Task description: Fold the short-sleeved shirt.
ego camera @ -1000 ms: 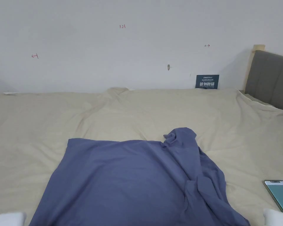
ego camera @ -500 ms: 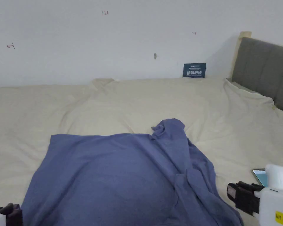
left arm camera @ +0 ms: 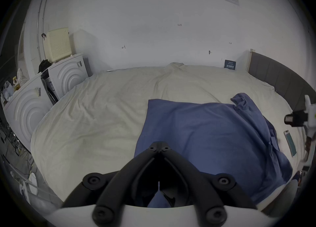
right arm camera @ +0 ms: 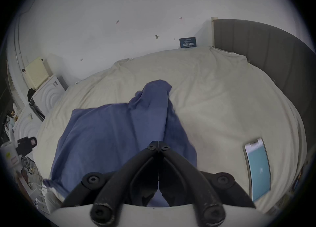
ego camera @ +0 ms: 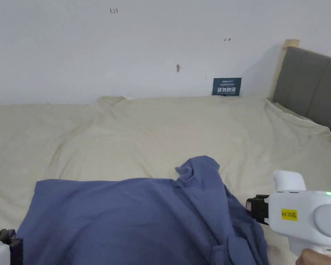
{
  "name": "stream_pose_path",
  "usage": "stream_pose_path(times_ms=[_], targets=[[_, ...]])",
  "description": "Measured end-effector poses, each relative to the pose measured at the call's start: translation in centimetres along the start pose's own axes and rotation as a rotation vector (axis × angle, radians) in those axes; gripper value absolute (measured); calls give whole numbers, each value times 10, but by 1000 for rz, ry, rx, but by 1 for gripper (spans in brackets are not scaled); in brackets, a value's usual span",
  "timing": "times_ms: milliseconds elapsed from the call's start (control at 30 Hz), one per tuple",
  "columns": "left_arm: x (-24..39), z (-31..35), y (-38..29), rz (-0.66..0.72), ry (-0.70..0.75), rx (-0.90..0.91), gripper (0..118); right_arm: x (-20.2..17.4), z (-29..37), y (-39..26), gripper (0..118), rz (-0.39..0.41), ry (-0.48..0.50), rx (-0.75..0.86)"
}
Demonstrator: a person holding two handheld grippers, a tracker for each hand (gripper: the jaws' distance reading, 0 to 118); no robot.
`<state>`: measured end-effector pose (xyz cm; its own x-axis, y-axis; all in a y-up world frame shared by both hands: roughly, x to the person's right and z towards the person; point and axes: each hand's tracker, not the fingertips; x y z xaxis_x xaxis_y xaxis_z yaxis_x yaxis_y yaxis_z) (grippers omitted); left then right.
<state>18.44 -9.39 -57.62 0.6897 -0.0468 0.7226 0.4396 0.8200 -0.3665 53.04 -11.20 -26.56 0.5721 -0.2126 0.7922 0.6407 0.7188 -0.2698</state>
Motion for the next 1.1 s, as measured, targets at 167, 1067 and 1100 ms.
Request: stream_pose_path(times_ms=[167, 1067, 1100], targets=[[5, -26, 11, -16, 11, -23, 0, 9, -86, 61, 66, 94, 68, -151], [-5, -102, 57, -14, -7, -59, 78, 24, -151, 104, 1, 11, 38, -222], [-4, -115, 66, -20, -36, -61, 118, 23, -150, 104, 1, 6, 38, -220]])
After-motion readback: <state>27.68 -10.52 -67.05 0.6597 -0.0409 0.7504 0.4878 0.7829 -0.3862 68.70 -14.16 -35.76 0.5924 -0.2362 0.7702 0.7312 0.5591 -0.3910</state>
